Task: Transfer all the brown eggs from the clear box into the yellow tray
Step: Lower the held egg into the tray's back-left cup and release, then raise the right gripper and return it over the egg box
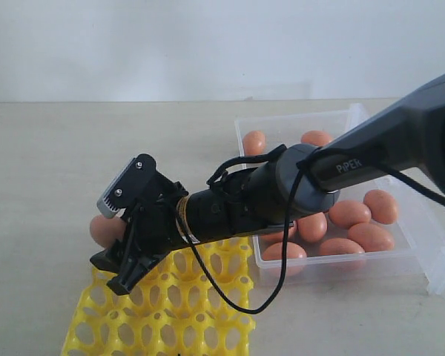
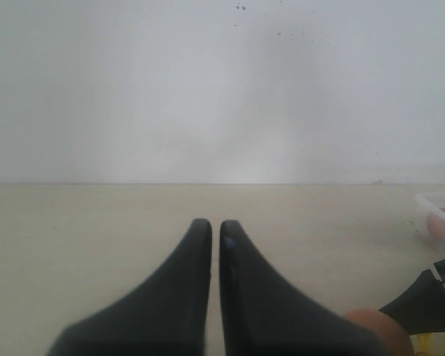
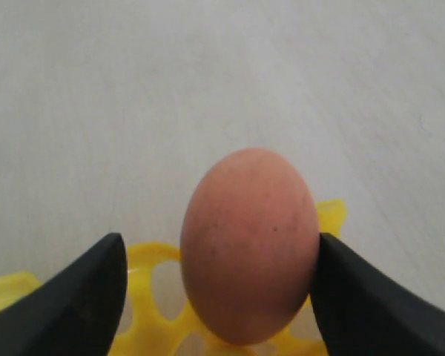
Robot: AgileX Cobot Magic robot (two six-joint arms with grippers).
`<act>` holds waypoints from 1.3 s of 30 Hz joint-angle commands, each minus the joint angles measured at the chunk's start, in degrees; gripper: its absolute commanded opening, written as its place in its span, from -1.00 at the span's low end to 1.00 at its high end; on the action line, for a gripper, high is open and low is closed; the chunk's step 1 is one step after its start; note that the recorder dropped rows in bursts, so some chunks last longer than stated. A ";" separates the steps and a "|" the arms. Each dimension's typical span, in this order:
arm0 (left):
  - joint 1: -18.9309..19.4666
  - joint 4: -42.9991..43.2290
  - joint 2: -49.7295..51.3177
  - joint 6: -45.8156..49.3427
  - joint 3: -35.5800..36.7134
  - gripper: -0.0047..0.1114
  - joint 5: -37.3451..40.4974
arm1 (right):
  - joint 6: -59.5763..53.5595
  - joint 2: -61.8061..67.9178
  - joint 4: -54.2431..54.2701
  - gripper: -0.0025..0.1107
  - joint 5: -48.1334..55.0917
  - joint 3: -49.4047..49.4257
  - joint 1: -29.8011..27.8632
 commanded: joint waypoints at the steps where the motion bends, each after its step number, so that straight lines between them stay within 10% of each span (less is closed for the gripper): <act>1: 0.15 -0.02 -0.18 0.17 0.21 -0.85 -0.35 | -0.53 -0.33 -0.09 0.16 0.85 -0.10 -0.08; 17: 0.15 -0.02 -0.18 0.17 0.21 -0.85 -0.21 | -0.22 -3.93 0.60 -0.62 10.70 -0.10 -0.08; 39: 0.15 -0.02 -0.18 0.17 0.21 -0.85 0.01 | 1.45 -16.21 0.49 -0.64 15.42 -0.10 -0.08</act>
